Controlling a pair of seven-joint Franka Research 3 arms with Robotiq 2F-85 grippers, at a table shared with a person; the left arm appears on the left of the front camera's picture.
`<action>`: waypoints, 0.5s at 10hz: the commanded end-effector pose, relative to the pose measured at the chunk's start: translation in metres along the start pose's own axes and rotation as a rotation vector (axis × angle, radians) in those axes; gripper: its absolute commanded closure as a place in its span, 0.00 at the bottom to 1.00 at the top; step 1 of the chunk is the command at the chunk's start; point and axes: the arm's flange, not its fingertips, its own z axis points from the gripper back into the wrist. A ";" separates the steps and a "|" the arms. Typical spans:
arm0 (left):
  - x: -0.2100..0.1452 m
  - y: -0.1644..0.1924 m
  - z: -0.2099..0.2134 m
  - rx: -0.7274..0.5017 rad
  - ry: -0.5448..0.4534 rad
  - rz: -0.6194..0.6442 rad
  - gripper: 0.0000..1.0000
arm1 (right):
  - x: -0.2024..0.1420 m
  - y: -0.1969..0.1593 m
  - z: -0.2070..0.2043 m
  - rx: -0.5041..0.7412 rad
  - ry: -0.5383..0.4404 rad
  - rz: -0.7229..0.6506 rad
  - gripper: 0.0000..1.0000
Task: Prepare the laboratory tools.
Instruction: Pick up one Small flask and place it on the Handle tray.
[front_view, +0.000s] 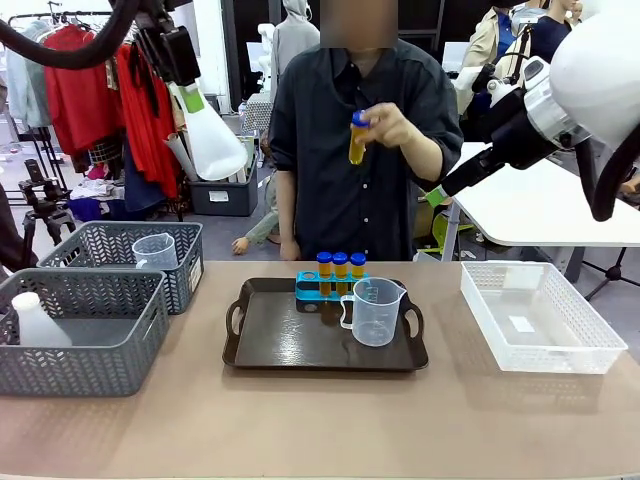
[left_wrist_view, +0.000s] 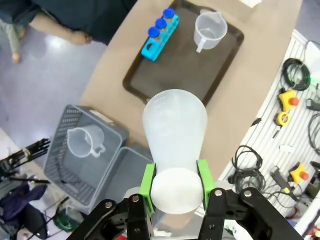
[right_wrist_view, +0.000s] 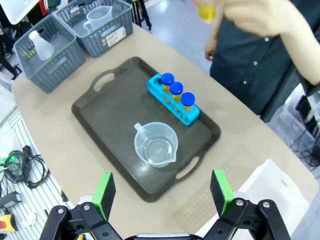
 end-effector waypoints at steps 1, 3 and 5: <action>-0.006 -0.002 0.002 0.014 0.003 0.018 1.00 | 0.001 0.001 0.000 0.012 -0.009 -0.007 0.00; -0.006 -0.002 0.002 0.014 0.003 0.018 1.00 | 0.001 0.001 0.000 0.012 -0.009 -0.007 0.00; 0.002 0.003 -0.016 -0.009 -0.015 -0.003 1.00 | 0.001 0.001 0.000 0.012 -0.009 -0.007 0.00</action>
